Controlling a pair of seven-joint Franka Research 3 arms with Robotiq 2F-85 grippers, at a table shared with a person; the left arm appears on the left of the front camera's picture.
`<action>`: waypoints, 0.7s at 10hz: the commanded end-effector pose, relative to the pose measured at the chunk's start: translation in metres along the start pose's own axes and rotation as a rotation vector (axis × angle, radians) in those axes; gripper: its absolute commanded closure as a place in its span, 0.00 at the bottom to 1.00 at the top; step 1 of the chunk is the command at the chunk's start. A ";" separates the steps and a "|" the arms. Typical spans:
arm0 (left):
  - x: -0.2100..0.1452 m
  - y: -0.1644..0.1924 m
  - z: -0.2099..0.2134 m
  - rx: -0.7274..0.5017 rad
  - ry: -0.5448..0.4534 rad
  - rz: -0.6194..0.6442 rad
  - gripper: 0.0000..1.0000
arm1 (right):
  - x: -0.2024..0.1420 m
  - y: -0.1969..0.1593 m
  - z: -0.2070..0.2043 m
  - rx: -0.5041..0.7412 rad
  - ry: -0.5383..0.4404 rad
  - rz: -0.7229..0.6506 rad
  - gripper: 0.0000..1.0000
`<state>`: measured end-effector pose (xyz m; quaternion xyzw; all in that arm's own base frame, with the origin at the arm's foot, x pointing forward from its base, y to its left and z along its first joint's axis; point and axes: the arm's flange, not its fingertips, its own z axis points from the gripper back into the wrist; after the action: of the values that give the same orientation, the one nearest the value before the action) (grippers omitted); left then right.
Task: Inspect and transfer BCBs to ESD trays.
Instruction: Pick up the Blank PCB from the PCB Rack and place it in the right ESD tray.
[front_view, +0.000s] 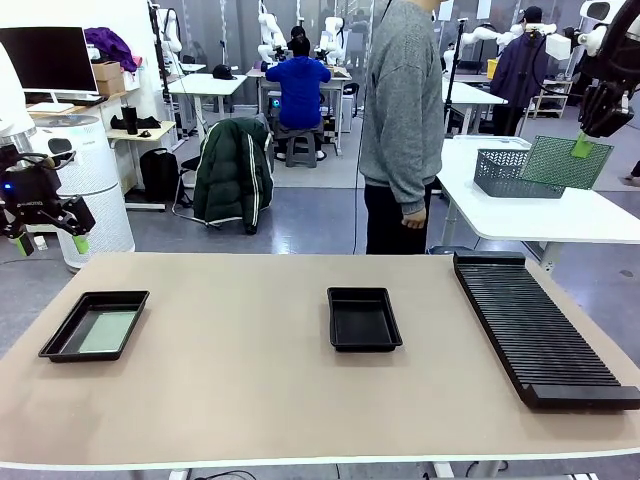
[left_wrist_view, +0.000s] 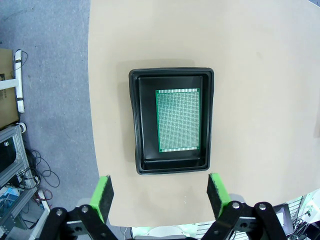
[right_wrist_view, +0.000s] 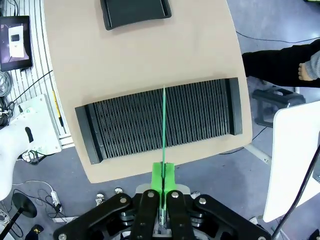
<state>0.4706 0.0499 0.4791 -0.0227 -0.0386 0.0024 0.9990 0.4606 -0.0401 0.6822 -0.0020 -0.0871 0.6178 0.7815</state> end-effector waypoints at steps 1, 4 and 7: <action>0.000 0.000 -0.002 0.001 -0.007 0.000 0.00 | 0.001 0.002 -0.012 -0.004 -0.063 -0.078 0.98; 0.000 0.000 -0.002 0.001 -0.007 0.000 0.00 | 0.000 0.028 -0.043 0.031 -0.164 -0.368 0.98; 0.000 0.000 -0.002 0.001 -0.007 0.000 0.00 | 0.010 0.060 -0.077 0.011 -0.230 -0.618 0.98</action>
<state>0.4706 0.0498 0.4791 -0.0227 -0.0386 0.0023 0.9990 0.4310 -0.0255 0.6150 0.1009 -0.1352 0.3903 0.9051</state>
